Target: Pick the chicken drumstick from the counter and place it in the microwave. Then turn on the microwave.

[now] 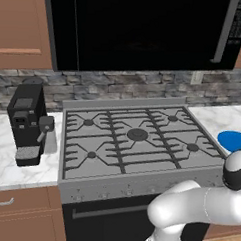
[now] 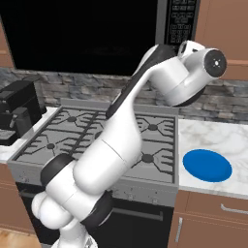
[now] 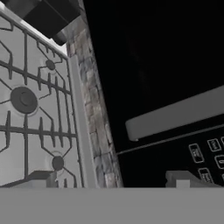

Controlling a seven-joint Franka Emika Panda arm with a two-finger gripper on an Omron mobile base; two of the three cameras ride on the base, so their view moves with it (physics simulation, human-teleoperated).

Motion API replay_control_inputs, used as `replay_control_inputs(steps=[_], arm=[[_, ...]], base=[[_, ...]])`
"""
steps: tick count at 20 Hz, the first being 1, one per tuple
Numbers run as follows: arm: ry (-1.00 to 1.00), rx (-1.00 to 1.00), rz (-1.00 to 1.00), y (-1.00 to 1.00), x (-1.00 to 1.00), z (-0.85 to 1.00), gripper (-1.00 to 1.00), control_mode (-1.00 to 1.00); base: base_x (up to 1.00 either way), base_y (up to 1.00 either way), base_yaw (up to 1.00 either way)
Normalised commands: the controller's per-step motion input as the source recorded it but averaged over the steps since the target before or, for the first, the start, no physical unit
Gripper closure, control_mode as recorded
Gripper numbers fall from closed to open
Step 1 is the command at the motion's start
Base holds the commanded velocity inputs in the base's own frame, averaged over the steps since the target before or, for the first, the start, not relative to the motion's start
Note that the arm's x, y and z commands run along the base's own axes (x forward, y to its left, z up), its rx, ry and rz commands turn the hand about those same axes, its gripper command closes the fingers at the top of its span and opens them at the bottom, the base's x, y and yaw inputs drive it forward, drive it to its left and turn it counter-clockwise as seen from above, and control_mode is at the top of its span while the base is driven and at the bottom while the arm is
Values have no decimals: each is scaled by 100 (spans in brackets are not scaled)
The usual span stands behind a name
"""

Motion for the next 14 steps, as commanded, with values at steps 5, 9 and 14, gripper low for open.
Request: replay_control_inputs(steps=[5, 9, 14], arm=[[-3, 0, 6, 5, 25, 0, -100, -100], [-4, 0, 4, 1, 25, 0, -100, -100], [-5, 0, 3, 0, 22, 0, -100, -100]], base=[[0, 0, 0], [0, 0, 0], [0, 0, 0]])
